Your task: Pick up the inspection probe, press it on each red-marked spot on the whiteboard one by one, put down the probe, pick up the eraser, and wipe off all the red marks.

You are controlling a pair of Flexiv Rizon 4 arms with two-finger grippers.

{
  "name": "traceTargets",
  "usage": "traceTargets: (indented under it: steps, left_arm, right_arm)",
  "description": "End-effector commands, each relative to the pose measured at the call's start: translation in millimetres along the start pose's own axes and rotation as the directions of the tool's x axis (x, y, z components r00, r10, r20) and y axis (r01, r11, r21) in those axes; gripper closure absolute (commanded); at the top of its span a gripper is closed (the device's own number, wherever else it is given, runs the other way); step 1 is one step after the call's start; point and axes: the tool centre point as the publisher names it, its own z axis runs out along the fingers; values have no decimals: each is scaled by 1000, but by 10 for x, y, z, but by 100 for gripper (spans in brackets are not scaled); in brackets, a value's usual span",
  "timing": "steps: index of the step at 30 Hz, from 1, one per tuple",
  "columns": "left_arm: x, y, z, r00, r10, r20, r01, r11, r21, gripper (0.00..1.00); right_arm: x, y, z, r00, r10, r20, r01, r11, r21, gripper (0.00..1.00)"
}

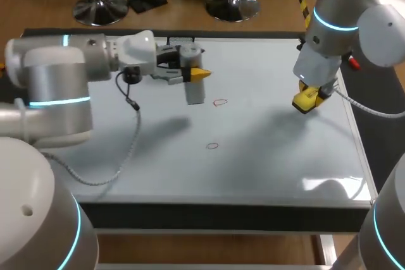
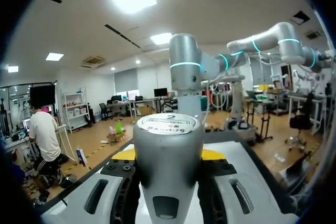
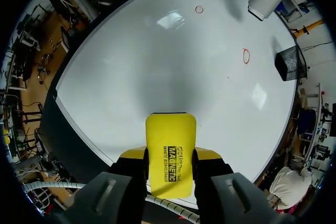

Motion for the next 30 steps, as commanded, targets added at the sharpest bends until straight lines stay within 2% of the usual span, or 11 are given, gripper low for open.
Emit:
traceTargets:
  steps: [1,14,30]
  left_arm:
    - [-100,111,369,996,-12,-92,12,1000,8,100]
    - [-180,303,678,990,-25,-136,24,1000,-14,100]
    - [-275,497,782,987,-50,-153,44,998,-40,100]
  right_arm:
    - [-2,-5,-5,1000,-1,-3,1,1000,2,100]
    - [-2,-5,-5,1000,-1,-3,1,1000,2,100]
    - [-2,-5,-5,1000,-1,-3,1,1000,2,100]
